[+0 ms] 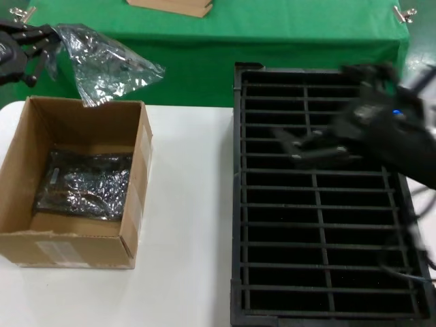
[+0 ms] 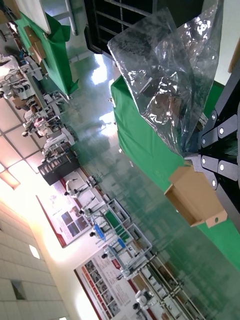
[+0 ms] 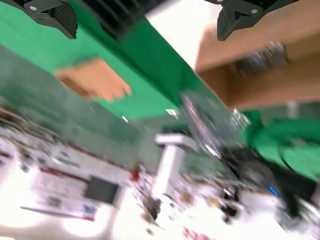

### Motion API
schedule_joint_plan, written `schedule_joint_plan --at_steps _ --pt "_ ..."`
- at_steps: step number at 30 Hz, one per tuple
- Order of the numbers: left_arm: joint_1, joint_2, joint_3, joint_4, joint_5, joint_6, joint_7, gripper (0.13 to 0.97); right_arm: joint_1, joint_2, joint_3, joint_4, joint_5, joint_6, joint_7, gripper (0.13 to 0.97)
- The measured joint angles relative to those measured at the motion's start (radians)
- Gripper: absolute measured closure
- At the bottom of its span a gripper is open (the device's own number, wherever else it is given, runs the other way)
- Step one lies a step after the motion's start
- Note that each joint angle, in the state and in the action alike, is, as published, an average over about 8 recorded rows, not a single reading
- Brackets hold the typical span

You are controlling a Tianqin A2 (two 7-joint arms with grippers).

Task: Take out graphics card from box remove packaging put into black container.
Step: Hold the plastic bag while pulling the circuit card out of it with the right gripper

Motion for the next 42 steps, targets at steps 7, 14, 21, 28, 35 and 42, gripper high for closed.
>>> schedule_joint_plan --at_steps 7,14,21,28,35,42 --pt "-0.023 0.006 -0.005 0.079 0.002 0.024 0.036 0.958 0.14 -0.141 -0.138 -0.095 0.074 -0.013 -0.105 0.132" --pt "0.006 0.008 -0.021 0.065 -0.01 0.051 0.026 0.958 0.199 -0.265 -0.252 -0.162 0.096 -0.041 -0.162 0.145" --pt "0.09 -0.006 -0.051 -0.071 -0.04 0.067 -0.047 0.958 0.221 -0.355 -0.322 -0.231 0.065 -0.046 -0.188 0.202" --pt "0.198 -0.03 -0.077 -0.253 -0.067 0.072 -0.142 0.958 0.246 -0.41 -0.343 -0.307 -0.002 -0.016 -0.199 0.252" --pt "0.279 -0.048 -0.088 -0.386 -0.083 0.07 -0.219 0.958 0.291 -0.451 -0.351 -0.4 -0.096 0.035 -0.21 0.359" --pt "0.307 -0.053 -0.083 -0.437 -0.084 0.06 -0.259 0.958 0.339 -0.492 -0.359 -0.49 -0.163 0.078 -0.222 0.531"
